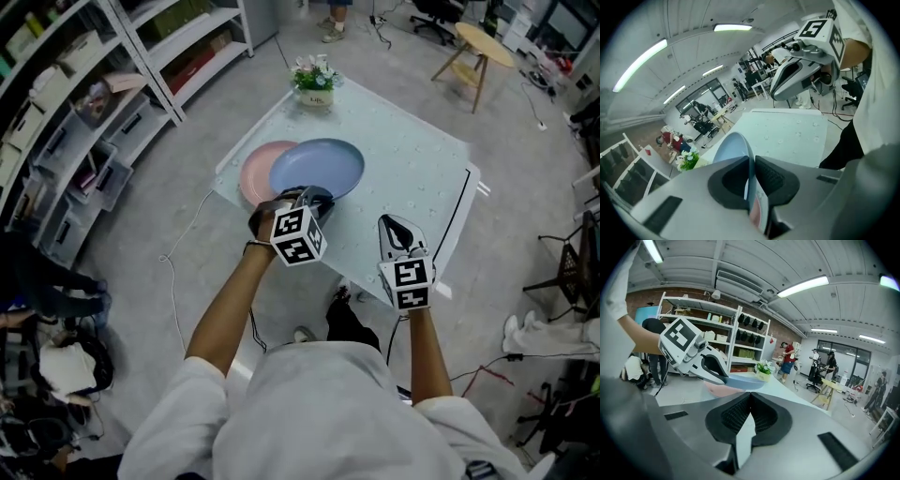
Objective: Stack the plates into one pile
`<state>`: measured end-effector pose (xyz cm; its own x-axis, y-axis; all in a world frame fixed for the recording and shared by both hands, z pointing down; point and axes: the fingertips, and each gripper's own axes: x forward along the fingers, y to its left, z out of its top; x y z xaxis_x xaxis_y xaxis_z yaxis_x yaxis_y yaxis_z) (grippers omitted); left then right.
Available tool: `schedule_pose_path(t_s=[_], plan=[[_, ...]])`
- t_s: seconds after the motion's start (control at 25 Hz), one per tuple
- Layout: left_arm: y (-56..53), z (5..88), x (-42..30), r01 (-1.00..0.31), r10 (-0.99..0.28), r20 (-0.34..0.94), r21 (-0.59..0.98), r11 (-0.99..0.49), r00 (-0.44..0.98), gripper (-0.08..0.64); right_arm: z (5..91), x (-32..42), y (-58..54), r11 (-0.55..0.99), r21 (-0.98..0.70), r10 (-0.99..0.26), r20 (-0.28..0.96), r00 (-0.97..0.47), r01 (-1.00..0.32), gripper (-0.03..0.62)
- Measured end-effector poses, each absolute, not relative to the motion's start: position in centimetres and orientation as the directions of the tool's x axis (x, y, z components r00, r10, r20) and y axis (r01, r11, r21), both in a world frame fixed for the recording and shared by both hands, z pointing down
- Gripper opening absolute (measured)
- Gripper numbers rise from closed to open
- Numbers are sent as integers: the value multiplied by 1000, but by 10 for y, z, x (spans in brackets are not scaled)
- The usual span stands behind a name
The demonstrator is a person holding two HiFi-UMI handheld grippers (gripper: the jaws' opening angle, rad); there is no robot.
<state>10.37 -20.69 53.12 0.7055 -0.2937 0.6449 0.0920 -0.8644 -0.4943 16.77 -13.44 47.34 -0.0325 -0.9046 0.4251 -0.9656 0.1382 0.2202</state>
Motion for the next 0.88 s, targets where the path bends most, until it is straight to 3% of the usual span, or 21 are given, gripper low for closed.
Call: schedule_pose_path(t_s=[0.24, 0.48, 0.76, 0.88], plan=[[-220, 563, 42, 42, -378, 706, -499, -865, 599, 61, 482, 130, -138, 216, 219, -892, 440, -101, -951, 14], [-250, 590, 28, 30, -412, 743, -501, -865, 528, 66, 496, 127, -165, 271, 189, -868, 472, -155, -944, 14], [-283, 620, 42, -96, -293, 769, -292, -952, 568, 63, 512, 146, -211, 305, 167, -842, 507, -183, -938, 14], [-284, 639, 47, -88, -215, 800, -201, -976, 561, 94, 518, 155, -228, 314, 158, -833, 520, -192, -936, 14]])
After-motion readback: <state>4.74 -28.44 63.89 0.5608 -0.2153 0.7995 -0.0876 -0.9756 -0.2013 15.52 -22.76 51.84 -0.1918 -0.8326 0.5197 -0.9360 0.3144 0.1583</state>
